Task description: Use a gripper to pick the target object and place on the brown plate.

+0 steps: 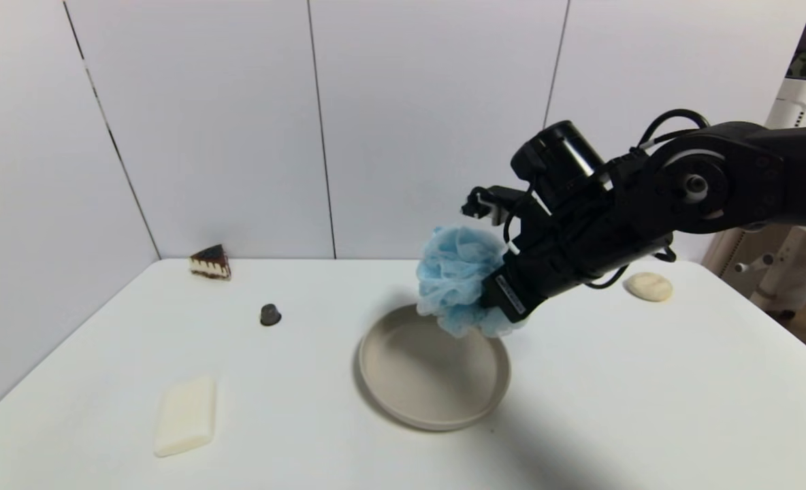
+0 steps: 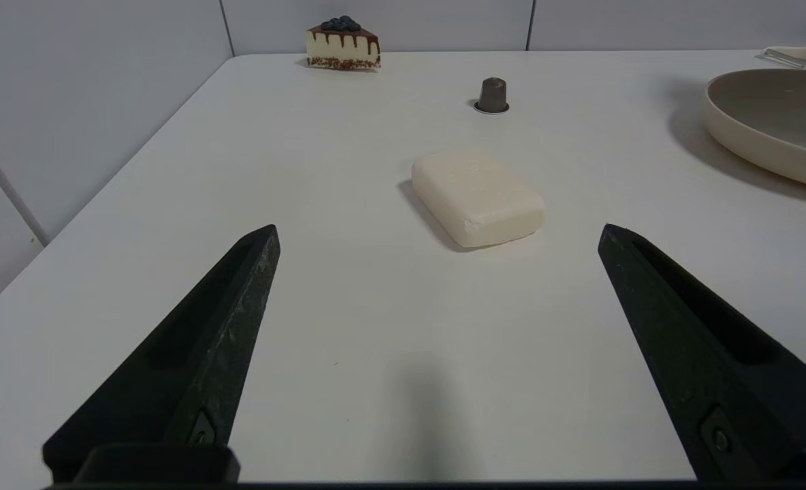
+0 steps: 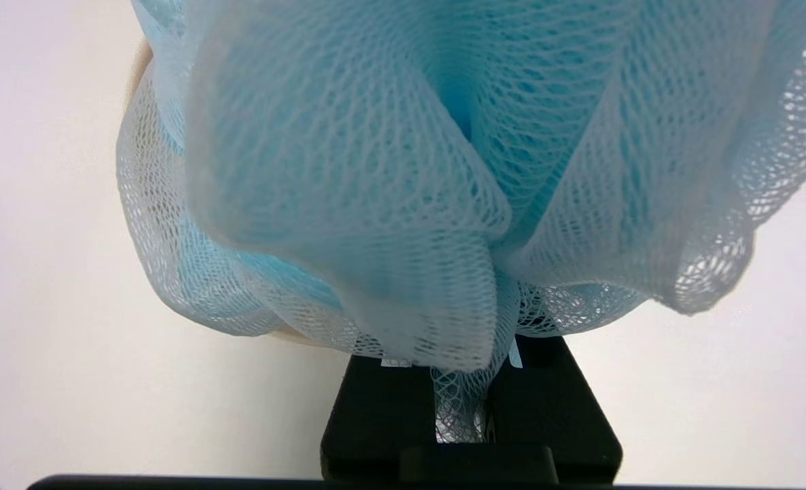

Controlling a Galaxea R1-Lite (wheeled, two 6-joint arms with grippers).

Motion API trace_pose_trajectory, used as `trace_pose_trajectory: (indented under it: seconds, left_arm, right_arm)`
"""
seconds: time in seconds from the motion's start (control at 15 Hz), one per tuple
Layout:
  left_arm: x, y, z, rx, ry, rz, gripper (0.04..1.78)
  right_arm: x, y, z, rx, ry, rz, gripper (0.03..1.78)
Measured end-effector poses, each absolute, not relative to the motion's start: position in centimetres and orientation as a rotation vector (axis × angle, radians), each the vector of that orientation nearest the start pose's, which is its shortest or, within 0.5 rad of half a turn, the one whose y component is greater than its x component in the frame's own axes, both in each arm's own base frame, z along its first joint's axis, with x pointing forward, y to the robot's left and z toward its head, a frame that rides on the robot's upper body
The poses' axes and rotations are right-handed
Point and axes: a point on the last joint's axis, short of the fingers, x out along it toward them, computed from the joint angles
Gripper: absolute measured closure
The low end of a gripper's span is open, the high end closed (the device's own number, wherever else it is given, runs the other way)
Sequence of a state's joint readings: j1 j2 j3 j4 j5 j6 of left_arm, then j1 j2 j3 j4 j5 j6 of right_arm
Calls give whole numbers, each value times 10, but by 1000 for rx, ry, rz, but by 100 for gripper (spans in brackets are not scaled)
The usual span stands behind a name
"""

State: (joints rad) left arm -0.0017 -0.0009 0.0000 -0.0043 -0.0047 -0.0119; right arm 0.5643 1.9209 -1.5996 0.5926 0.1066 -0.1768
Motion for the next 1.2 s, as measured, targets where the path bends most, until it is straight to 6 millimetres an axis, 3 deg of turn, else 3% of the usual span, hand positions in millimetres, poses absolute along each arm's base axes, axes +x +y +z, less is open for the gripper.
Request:
trace_pose_trajectory:
  seconds: [0.13, 0.4, 0.67, 0.93, 1.07, 1.2]
  left_arm:
    - [-23, 0, 76, -12, -5, -6, 13]
    - [-23, 0, 76, -11, -5, -6, 13]
    - [-23, 0, 76, -12, -5, -6, 13]
    - [-23, 0, 76, -12, -5, -6, 13]
    - [-23, 0, 76, -12, -5, -6, 13]
    - [-23, 0, 76, -11, -5, -6, 13]
  right_arm:
    - [295, 198, 213, -356, 871, 742, 158]
    - [293, 203, 209, -366, 880, 757, 99]
    - [291, 197, 214, -362, 875, 741, 63]
    - [286, 152, 236, -306, 841, 640, 42]
    - [273, 113, 245, -262, 840, 549, 35]
    - [247, 68, 247, -209, 853, 430, 29]
